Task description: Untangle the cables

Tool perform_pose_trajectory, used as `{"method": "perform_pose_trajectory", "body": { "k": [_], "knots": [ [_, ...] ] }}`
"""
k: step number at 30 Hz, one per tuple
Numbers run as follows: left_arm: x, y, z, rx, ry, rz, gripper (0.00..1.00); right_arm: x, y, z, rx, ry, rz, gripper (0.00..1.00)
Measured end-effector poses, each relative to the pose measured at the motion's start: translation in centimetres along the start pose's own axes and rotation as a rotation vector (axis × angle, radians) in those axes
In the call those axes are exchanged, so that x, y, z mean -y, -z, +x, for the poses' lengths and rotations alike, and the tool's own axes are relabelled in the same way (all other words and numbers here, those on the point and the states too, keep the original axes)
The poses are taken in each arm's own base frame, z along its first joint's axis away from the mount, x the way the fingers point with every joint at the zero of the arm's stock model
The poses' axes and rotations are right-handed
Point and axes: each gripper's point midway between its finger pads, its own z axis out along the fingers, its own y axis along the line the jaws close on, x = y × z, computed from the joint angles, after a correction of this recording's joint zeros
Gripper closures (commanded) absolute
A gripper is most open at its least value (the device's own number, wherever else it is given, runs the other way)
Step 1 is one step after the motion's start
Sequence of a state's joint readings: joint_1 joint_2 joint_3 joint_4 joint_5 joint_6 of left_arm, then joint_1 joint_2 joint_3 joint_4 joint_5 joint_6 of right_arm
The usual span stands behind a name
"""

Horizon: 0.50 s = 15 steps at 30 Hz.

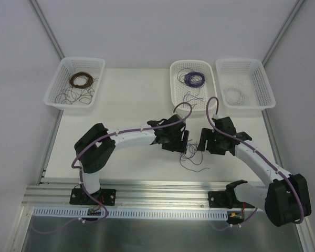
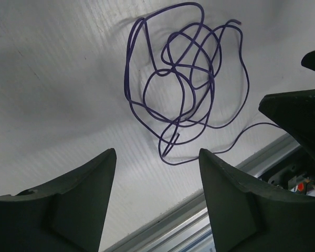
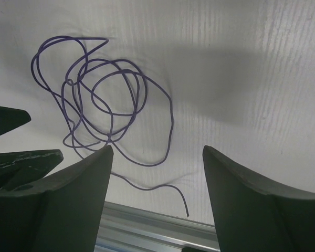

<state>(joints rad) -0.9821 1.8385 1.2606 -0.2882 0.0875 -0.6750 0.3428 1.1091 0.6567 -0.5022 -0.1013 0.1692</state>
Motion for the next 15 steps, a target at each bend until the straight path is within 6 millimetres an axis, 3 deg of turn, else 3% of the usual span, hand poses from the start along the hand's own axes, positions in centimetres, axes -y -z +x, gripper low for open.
{"method": "perform_pose_trajectory", "body": {
  "k": [1,7,15],
  "knots": [
    [-0.1,-0.4,0.0,-0.003,0.007,-0.008,0.42,0.0,-0.3,0.1,-0.008,-0.003,0.003,0.33],
    [-1.1,-2.0,0.0,-0.003,0.040,-0.063,0.56,0.0,-1.2,-0.2,-0.014,-0.008,0.008,0.43],
    [-2.0,-3.3,0.4,-0.014,0.057,-0.102,0.66,0.6,-2.5,0.5,-0.062,-0.005,0.045,0.45]
  ]
}}
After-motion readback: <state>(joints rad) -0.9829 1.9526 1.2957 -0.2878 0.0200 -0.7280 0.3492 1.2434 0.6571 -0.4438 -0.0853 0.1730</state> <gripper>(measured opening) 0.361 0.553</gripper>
